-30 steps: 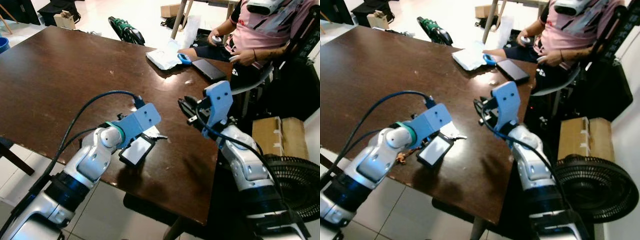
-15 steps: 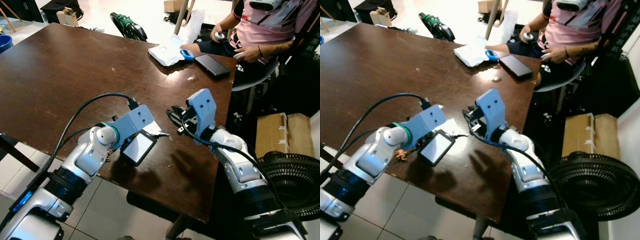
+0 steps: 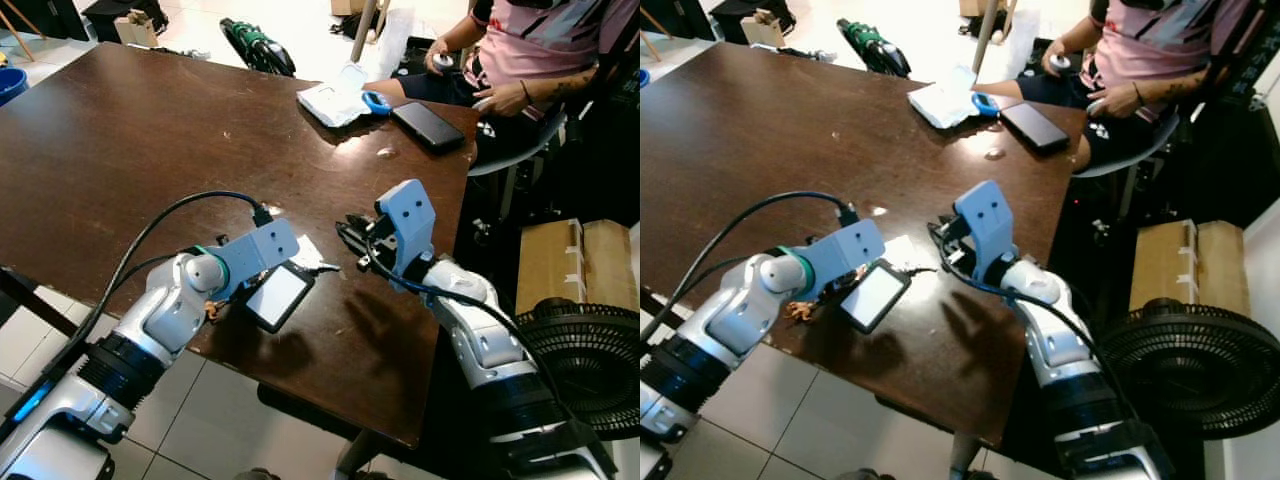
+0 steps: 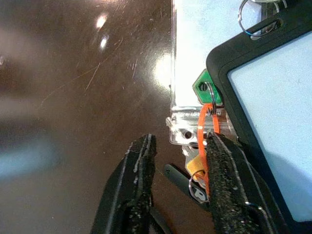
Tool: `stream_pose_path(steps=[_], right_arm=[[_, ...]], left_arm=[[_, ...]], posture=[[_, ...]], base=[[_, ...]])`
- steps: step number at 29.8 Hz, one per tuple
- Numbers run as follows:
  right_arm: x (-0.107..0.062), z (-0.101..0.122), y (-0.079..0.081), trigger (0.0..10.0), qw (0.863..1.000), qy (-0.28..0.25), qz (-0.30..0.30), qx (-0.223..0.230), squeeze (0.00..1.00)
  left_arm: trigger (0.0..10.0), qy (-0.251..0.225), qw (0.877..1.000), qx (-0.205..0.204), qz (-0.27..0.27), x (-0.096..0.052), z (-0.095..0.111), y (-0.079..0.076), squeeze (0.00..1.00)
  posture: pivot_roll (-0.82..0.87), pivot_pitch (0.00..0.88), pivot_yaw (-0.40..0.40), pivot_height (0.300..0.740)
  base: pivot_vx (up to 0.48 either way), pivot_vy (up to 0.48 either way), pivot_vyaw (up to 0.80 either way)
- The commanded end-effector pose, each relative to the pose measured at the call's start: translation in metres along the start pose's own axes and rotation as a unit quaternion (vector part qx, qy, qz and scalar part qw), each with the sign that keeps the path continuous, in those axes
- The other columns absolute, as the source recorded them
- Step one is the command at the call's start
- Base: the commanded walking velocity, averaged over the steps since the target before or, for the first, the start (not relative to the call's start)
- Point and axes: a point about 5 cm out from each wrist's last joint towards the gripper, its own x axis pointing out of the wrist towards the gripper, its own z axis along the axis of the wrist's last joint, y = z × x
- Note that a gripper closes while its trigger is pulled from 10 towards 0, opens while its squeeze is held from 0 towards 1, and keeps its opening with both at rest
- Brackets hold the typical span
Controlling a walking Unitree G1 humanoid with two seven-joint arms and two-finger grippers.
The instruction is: Hang keys on a hook
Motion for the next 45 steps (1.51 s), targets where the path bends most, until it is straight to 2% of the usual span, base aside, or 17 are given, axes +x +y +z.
stream_pose_path(steps=[1, 15, 21, 22, 24, 25, 29, 30, 32, 35, 38, 39, 40, 41, 43, 44, 45], right_arm=[[-0.002, 0.0, 0.0, 10.0, 1.0, -0.003, -0.002, 0.007, 0.0], [-0.001, 0.001, -0.002, 10.0, 1.0, -0.007, -0.011, 0.01, 0.0], [0.0, 0.002, -0.002, 10.0, 1.0, -0.01, -0.015, 0.011, 0.0], [0.001, 0.003, -0.004, 10.0, 1.0, -0.011, -0.016, 0.011, 0.0], [0.0, 0.004, -0.006, 10.0, 1.0, -0.014, -0.021, 0.01, 0.0], [0.0, 0.004, -0.006, 10.0, 1.0, -0.015, -0.022, 0.01, 0.0], [0.0, 0.004, -0.006, 10.0, 1.0, -0.015, -0.023, 0.009, 0.0], [0.0, 0.006, -0.007, 10.0, 0.999, -0.021, -0.027, 0.014, 0.0], [-0.001, 0.011, -0.007, 10.0, 0.997, -0.046, -0.042, 0.036, 0.0], [-0.001, 0.012, -0.007, 10.0, 0.996, -0.055, -0.049, 0.046, 0.0], [-0.013, 0.015, -0.005, 10.0, 0.991, -0.083, -0.067, 0.078, 0.0], [-0.017, 0.017, -0.004, 10.0, 0.989, -0.095, -0.072, 0.091, 0.0], [-0.017, 0.017, -0.004, 10.0, 0.989, -0.095, -0.072, 0.091, 0.0], [-0.02, 0.019, -0.003, 10.0, 0.984, -0.113, -0.082, 0.115, 0.0], [-0.02, 0.019, -0.003, 10.0, 0.984, -0.113, -0.082, 0.115, 0.0], [-0.021, 0.022, -0.001, 10.0, 0.978, -0.128, -0.092, 0.139, 0.0], [-0.02, 0.023, -0.001, 10.0, 0.975, -0.133, -0.095, 0.148, 0.0]], left_arm=[[0.0, 0.009, 1.0, 0.005, -0.008, 0.002, -0.004, -0.003, 0.0], [0.0, 0.004, 1.0, 0.005, -0.005, 0.002, -0.004, -0.005, 0.0], [0.0, 0.002, 1.0, -0.013, 0.007, 0.002, -0.004, -0.004, 0.0], [0.0, -0.014, 0.999, -0.048, 0.017, 0.0, 0.0, 0.001, 0.0], [0.0, -0.091, 0.987, -0.107, 0.074, -0.01, 0.018, 0.021, 0.0], [0.0, -0.111, 0.982, -0.12, 0.091, -0.013, 0.023, 0.027, 0.0], [0.0, -0.119, 0.98, -0.124, 0.098, -0.015, 0.024, 0.029, 0.0], [10.0, -0.148, 0.97, -0.15, 0.119, -0.023, 0.032, 0.038, 0.0], [10.0, -0.205, 0.941, -0.208, 0.17, -0.043, 0.042, 0.054, 0.0], [10.0, -0.218, 0.932, -0.224, 0.185, -0.05, 0.044, 0.057, 0.0], [10.0, -0.242, 0.919, -0.245, 0.194, -0.069, 0.04, 0.05, 0.0], [10.0, -0.251, 0.909, -0.264, 0.2, -0.076, 0.04, 0.05, 0.0], [10.0, -0.251, 0.909, -0.264, 0.2, -0.076, 0.04, 0.05, 0.0], [10.0, -0.263, 0.894, -0.296, 0.212, -0.085, 0.039, 0.053, 0.0], [10.0, -0.263, 0.894, -0.296, 0.212, -0.085, 0.039, 0.053, 0.0], [10.0, -0.275, 0.877, -0.322, 0.227, -0.09, 0.04, 0.057, 0.0], [10.0, -0.279, 0.871, -0.331, 0.234, -0.092, 0.04, 0.058, 0.0]], posture=[[0.16, 0.08, 0.146, 0.74], [0.16, 0.063, 0.141, 0.74], [0.15, 0.048, 0.136, 0.74], [0.15, 0.037, 0.133, 0.74], [0.14, 0.028, 0.13, 0.74], [0.14, 0.028, 0.13, 0.74], [0.14, 0.028, 0.13, 0.74], [0.14, 0.011, 0.117, 0.74], [0.13, 0.0, 0.102, 0.74], [0.13, 0.0, 0.102, 0.74], [0.1, 0.0, 0.094, 0.74], [0.1, 0.0, 0.09, 0.74], [0.1, 0.0, 0.09, 0.74], [0.1, 0.0, 0.085, 0.74], [0.1, 0.0, 0.085, 0.74], [0.1, 0.0, 0.08, 0.74], [0.1, 0.0, 0.08, 0.74]], base=[[0.0, 0.0, 0.0], [0.0, 0.0, 0.0], [0.0, 0.0, 0.0], [0.0, 0.0, 0.0], [0.0, 0.0, 0.0], [0.0, 0.0, 0.0], [0.0, 0.0, 0.0], [0.0, 0.0, 0.0], [0.0, 0.0, 0.0], [0.0, 0.0, 0.0], [0.0, 0.0, 0.0], [0.0, 0.0, 0.0], [0.0, 0.0, 0.0], [0.0, 0.0, 0.0], [0.0, 0.0, 0.0], [0.0, 0.0, 0.0], [0.0, 0.0, 0.0]])
